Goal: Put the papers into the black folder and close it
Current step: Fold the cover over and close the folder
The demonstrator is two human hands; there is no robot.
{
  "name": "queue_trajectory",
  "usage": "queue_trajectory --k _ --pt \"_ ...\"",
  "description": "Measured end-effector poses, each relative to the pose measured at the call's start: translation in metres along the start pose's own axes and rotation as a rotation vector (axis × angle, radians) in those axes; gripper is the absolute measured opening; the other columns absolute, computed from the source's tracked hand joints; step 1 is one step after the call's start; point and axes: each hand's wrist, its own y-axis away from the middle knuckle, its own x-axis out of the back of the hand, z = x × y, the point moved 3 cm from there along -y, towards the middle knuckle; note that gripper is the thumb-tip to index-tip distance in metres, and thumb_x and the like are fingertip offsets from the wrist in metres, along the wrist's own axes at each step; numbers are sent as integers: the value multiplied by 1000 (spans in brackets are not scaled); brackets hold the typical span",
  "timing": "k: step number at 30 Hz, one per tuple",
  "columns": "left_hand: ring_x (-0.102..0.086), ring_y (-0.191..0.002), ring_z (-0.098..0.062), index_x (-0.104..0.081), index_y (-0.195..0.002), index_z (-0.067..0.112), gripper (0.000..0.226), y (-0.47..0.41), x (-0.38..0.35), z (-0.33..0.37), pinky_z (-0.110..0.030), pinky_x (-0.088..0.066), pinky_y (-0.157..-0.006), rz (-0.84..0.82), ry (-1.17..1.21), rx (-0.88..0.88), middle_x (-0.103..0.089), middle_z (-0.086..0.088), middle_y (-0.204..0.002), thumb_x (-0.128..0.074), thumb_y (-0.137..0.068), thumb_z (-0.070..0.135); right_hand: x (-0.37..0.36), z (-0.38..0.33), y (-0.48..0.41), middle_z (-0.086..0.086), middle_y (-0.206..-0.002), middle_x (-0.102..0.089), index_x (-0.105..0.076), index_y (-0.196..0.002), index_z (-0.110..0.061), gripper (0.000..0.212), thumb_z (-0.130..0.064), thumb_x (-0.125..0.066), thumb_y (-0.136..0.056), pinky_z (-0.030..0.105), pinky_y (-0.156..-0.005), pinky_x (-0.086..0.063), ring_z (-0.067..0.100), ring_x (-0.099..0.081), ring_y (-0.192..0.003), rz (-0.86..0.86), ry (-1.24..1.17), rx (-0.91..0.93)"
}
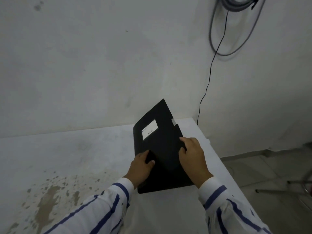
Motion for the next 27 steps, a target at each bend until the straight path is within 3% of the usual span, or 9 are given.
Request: queue_trajectory --k 4,9,11,14,16,18,21,25,27 --pt "-20 -148 -31 -21 -152 15 69 -10 -22 -10 -39 -18 -121 49 -189 87 -17 -11 -161 -48 -94 40 -14 56 -1 13 -122 -56 -46 -129 -8 39 -14 -54 -91 25 -91 -46 24 -58 -103 -99 64 -51" --pt "-15 -149 -30 -19 -152 14 73 -15 -37 -20 -41 -17 -121 71 -314 116 -13 -11 -162 -49 -93 43 -43 107 4 16 -117 -55 -43 -130 -2 39 -7 -50 -92 18 -82 -42 25 -56 -98 -273 40 -129" --pt "-16 -148 -31 -19 -152 14 73 -17 -39 -22 -43 -19 -121 78 -370 115 -13 -10 -162 -49 -92 43 -55 118 5 17 -115 -53 -43 -129 0 38 -3 -47 -91 20 -81 -43 26 -55 -97 -349 19 -171" --pt "-16 -148 -31 -20 -152 15 73 -18 -41 -22 -43 -21 -121 85 -420 119 -13 -9 -162 -49 -92 43 -66 124 7 19 -111 -53 -52 -111 1 25 0 -45 -87 33 -85 -49 28 -51 -95 -399 45 -191" --pt "-16 -148 -31 -20 -152 15 73 -19 -42 -23 -44 -22 -120 86 -450 122 -13 -9 -162 -49 -92 44 -72 124 9 20 -125 -47 -50 -114 1 28 -3 -44 -87 40 -94 -46 30 -46 -107 -427 73 -162" --pt "-14 -149 -32 -19 -152 16 73 -19 -44 -23 -44 -21 -120 90 -476 128 -12 -8 -163 -49 -92 44 -76 122 9 17 -146 -29 -37 -133 -2 42 -8 -43 -92 41 -109 -34 32 -33 -128 -461 77 -125" --pt "-11 -150 -32 -19 -152 16 72 -20 -46 -24 -44 -21 -119 84 -528 129 -12 -8 -163 -48 -92 44 -83 122 14 17 -154 -13 -20 -142 -3 51 -15 -40 -96 37 -114 -23 30 -20 -139 -507 133 -67" --pt "-10 -150 -32 -20 -152 17 71 -21 -46 -25 -44 -23 -119 72 -571 138 -11 -7 -163 -46 -93 46 -90 130 17 28 -142 -37 -43 -128 7 53 -22 -62 -88 45 -105 -41 35 -31 -134 -466 278 68" --pt "-10 -150 -33 -20 -152 17 71 -20 -46 -24 -44 -23 -119 67 -584 143 -11 -7 -163 -46 -93 47 -89 129 16 28 -147 -27 -31 -135 7 55 -21 -52 -93 45 -111 -34 37 -28 -136 -479 300 83"
